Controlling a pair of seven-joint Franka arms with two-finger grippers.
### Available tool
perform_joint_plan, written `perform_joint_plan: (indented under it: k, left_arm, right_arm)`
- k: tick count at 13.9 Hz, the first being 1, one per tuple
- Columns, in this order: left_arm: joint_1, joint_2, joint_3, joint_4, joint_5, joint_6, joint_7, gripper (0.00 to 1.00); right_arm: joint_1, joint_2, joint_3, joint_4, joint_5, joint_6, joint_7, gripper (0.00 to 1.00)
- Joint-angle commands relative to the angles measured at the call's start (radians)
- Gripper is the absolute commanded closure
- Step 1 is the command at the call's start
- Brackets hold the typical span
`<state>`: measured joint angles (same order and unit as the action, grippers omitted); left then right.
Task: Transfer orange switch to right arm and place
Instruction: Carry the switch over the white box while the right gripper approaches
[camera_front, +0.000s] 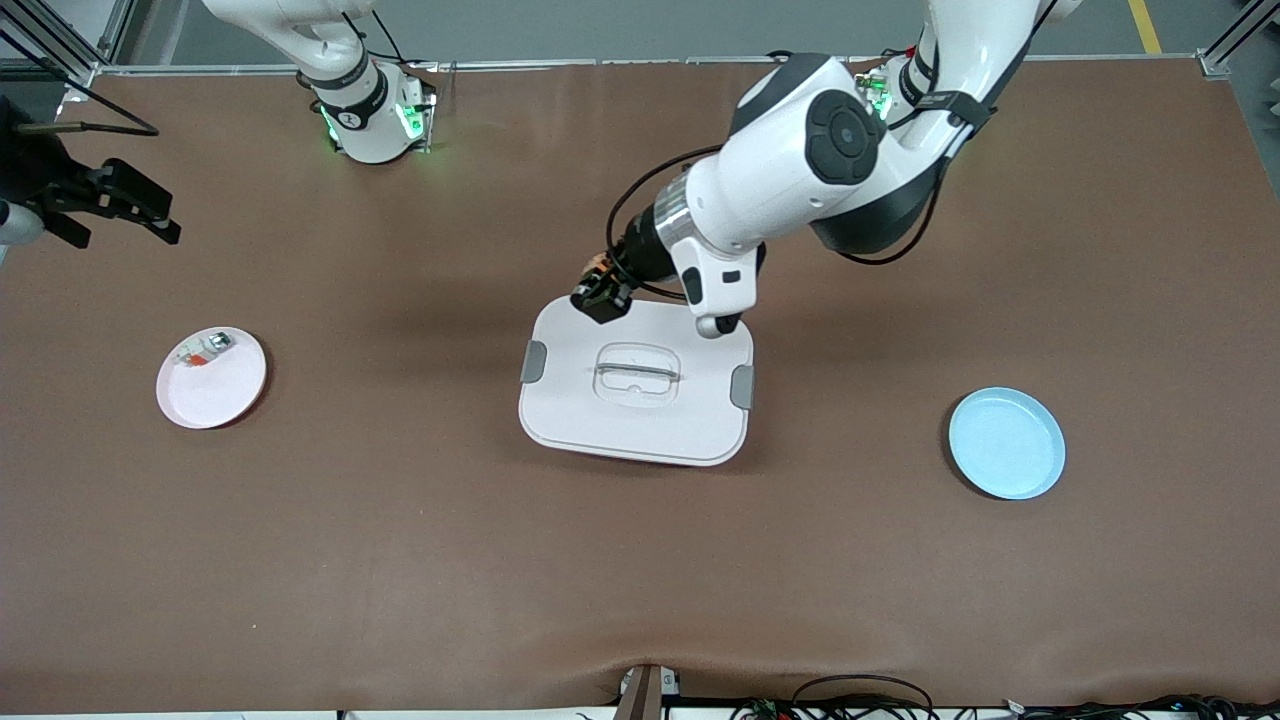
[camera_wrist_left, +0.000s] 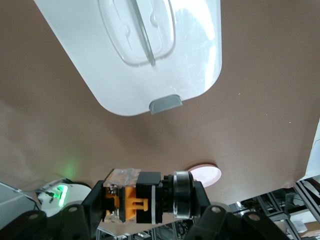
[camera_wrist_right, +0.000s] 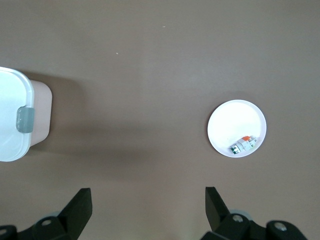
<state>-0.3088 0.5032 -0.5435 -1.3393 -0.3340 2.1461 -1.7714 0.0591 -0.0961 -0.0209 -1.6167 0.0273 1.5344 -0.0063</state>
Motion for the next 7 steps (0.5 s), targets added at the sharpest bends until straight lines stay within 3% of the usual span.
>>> perform_joint_plan:
  k: [1,4,7]
  left_arm:
    - [-0.052,0.075,-0.003,0.078,-0.084,0.046,-0.026,1.0]
    - [-0.061,0.09,-0.004,0.078,-0.127,0.076,-0.023,1.0]
    - [-0.102,0.11,-0.003,0.078,-0.143,0.156,-0.046,1.0]
  right_arm:
    - [0.031,0.001,-0.004,-0.005,0.11,-0.011,0.008,0.0]
    - [0.025,-0.025,-0.005,-0.121,0.337,0.062,0.04,0.0]
    - [0.051,-0.12,0.01,-0.297,0.483,0.217,0.155,0.0]
